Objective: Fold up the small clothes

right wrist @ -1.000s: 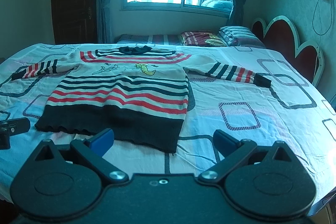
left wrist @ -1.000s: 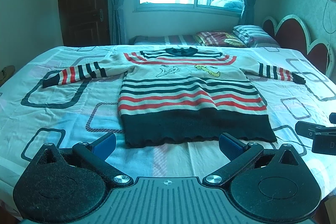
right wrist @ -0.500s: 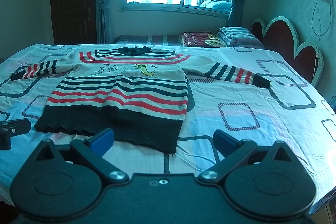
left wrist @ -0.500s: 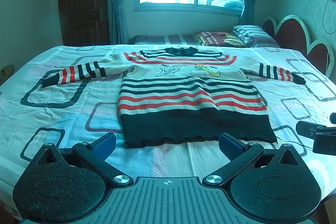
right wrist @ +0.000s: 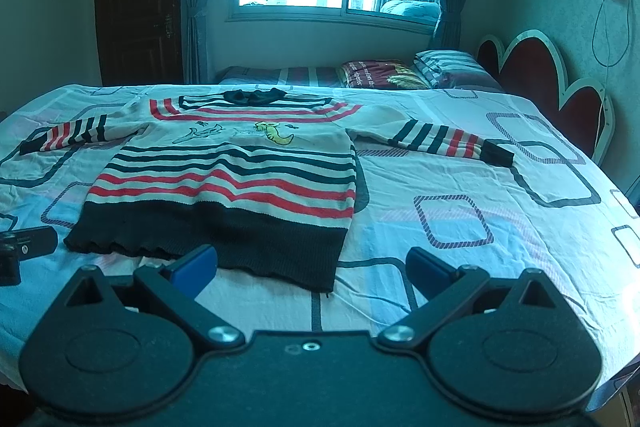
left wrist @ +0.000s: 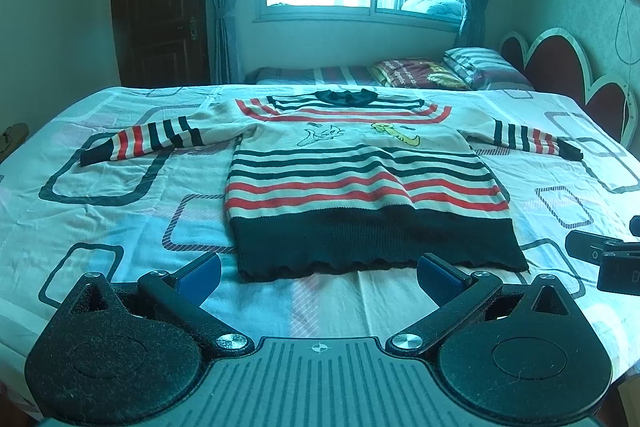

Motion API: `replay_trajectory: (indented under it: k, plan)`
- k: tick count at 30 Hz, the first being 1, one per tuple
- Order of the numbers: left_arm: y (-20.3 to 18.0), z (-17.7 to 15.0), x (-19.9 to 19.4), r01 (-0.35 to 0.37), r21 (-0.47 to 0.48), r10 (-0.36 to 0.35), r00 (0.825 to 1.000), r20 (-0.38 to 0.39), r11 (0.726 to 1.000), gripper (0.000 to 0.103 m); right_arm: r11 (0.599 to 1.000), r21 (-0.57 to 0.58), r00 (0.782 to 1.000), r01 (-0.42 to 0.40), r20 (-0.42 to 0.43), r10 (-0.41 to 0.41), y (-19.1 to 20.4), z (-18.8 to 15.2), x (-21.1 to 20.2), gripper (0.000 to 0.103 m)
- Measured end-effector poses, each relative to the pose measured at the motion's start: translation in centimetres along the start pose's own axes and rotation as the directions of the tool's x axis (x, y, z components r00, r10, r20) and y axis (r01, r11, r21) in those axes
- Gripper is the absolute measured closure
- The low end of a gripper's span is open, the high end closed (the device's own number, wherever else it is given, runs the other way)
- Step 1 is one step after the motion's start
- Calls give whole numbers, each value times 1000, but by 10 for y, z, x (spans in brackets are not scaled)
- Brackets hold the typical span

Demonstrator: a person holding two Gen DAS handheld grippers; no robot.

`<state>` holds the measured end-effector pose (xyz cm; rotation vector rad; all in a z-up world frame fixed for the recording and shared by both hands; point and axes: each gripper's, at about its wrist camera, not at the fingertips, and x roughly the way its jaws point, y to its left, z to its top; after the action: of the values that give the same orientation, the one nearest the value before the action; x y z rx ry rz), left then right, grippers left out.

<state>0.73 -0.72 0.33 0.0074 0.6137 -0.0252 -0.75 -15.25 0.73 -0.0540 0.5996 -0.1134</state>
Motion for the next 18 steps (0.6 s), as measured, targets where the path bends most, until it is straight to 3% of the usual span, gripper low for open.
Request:
replay_trajectory:
  k: [18]
  plan:
    - [3, -1, 5, -2, -3, 2, 1000, -15, 1000, 0, 1000, 0, 1000, -3, -6, 3, 1, -1, 3, 2]
